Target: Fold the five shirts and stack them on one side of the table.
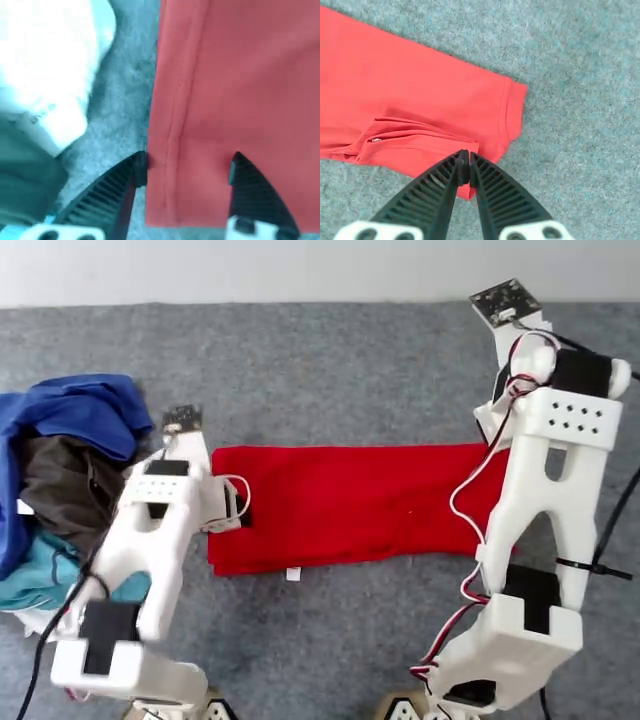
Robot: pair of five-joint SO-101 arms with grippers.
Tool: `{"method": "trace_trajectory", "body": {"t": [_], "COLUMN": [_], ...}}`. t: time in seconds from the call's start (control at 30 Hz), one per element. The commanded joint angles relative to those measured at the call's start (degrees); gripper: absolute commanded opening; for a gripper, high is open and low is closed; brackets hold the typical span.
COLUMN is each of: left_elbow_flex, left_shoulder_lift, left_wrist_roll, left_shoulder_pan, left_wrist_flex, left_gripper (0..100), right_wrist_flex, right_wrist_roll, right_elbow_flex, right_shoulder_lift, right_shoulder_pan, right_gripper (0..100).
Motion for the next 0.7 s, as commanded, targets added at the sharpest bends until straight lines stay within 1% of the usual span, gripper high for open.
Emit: {"method": "trace_trajectory", "body": {"t": [0.0, 0.17, 0.33, 0.57, 0.67], "left_elbow_flex": [-9.27, -16.48, -18.24, -18.24, -18.77], "left_shoulder_lift": [6.15, 13.89, 16.0, 16.26, 15.74], "left_wrist_roll": [-0.18, -0.09, -0.18, -0.53, -0.53], "left_shoulder_pan": [-0.44, 0.09, 0.44, 7.74, 11.16], "left_wrist_flex": [6.07, 10.73, 11.25, 7.21, 6.59], "left_gripper": [27, 26, 18, 2, 1], "right_wrist_flex": [-1.1, -1.1, -1.1, -5.32, -7.6], "right_wrist_roll": [0.44, 0.44, 0.53, 0.35, -1.05], "right_elbow_flex": [-2.37, -2.2, -2.11, -2.11, -2.11], "right_shoulder_lift": [-0.4, -0.31, -0.31, -0.31, -0.31], "right_shoulder_pan": [-0.57, -0.31, -0.13, -0.48, -0.13], "right_gripper": [0.9, 0.9, 0.9, 0.9, 0.9]}}
